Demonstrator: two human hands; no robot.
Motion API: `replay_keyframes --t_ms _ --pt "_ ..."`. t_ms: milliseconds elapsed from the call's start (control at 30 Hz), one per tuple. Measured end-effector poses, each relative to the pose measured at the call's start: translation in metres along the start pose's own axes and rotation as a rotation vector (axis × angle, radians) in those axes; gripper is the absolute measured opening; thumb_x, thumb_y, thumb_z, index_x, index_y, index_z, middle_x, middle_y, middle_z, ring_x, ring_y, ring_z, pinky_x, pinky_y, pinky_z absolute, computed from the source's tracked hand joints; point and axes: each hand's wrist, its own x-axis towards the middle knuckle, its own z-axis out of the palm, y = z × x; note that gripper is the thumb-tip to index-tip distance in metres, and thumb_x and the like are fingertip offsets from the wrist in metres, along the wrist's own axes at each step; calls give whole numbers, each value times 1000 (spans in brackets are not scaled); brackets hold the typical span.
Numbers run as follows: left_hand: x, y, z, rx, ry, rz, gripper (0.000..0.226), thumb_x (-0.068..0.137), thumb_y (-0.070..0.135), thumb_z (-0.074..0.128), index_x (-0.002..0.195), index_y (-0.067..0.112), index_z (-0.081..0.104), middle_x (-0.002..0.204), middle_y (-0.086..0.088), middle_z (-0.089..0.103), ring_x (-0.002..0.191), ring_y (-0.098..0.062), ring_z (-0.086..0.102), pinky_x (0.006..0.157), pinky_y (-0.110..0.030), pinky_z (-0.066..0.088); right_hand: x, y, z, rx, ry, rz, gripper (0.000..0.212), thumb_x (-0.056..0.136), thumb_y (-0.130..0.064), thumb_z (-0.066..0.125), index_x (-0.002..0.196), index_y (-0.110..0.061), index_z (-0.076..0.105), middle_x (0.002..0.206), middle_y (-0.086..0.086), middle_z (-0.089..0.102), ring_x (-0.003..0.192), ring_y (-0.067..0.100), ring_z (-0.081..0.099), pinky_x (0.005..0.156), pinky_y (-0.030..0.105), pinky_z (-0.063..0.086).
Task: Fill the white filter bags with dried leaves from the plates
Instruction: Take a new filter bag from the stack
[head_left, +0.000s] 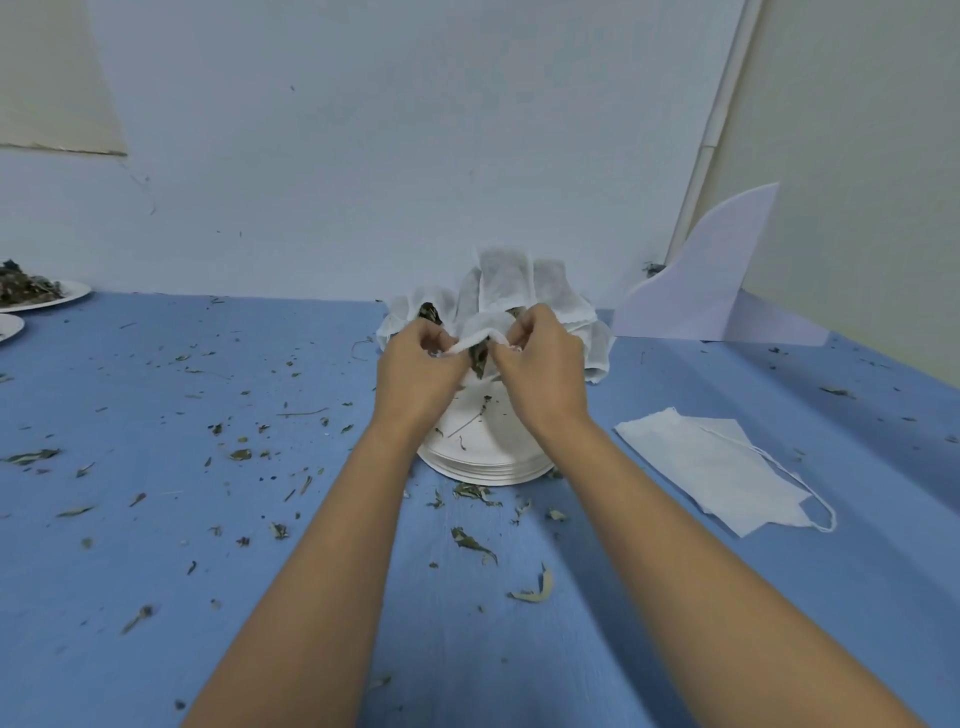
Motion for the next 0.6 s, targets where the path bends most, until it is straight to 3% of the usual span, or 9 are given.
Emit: replay_keyframes --t_ms 67,167,267,300,367,433,500,600 --pt "0 -4 -3 113 139 79 25 76 1 57 65 19 43 79 2 53 76 -24 55 66 -36 51 2 1 -2 -85 -26 -39 14 85 -4 53 82 -13 41 74 3 54 72 26 59 60 38 45" --pt "-5 -6 -3 368 257 203 18 80 4 55 77 18 42 88 1 51 75 -20 47 60 -33 36 0 -2 4 -291 -51 -110 10 87 -7 48 89 -11 39 75 7 53 70 29 53 58 36 37" --pt "-4 -2 -4 233 279 176 12 87 5 50 93 14 45 93 -2 57 78 -19 52 66 -35 43 1 -17 11 107 -125 29 24 89 -1 43 111 -9 44 95 13 63 87 32 63 78 48 51" --pt "-3 1 -6 147 276 160 12 88 4 48 95 15 48 90 1 58 78 -16 55 69 -37 49 3 -22 12 224 -155 53 35 88 3 39 120 -10 46 106 13 64 97 28 63 86 46 51" --pt "1 4 -11 15 255 190 15 92 5 47 97 17 55 83 12 58 71 -3 57 72 -37 55 9 -28 11 308 -185 8 53 85 10 33 130 -11 50 122 4 60 107 7 58 93 27 49" --pt "7 7 -14 -53 223 277 20 94 7 46 100 19 60 82 17 60 68 6 57 68 -24 55 18 -36 11 344 -162 -65 59 83 12 30 133 -12 53 118 -3 60 89 -12 56 75 5 46" --pt "19 10 -16 -59 186 327 29 94 5 43 110 19 62 90 20 61 75 10 57 69 -11 50 31 -39 15 316 -127 -105 56 88 11 30 135 -11 52 118 -1 61 85 -8 55 69 0 41" --pt "49 12 -17 -11 151 293 39 96 5 41 128 17 59 107 17 60 83 12 54 75 -2 42 56 -39 25 303 -116 -125 42 100 0 31 135 -9 51 117 9 63 85 3 55 76 5 42"
